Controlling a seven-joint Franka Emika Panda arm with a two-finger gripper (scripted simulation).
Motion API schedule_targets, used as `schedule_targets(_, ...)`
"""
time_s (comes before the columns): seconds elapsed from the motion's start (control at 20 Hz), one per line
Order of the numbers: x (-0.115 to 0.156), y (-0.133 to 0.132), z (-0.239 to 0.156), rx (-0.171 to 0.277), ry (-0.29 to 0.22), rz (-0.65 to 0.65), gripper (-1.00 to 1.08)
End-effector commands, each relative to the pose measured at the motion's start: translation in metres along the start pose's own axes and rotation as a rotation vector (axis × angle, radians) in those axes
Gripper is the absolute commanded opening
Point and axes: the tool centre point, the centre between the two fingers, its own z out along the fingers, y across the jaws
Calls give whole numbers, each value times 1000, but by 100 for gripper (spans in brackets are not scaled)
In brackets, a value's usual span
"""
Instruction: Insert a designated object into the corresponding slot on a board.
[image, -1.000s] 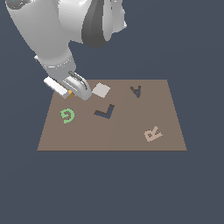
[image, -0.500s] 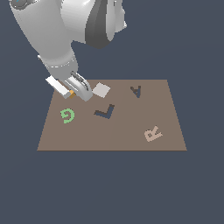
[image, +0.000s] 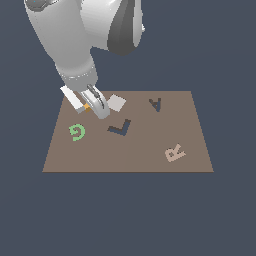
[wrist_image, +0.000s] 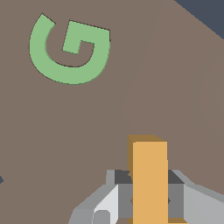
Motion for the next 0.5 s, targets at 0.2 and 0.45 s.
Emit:
schedule_targets(0.2,-13,-20,-1,1,1,173,-100)
schedule_targets(0.45,-21,-41,-2,1,1,334,-100)
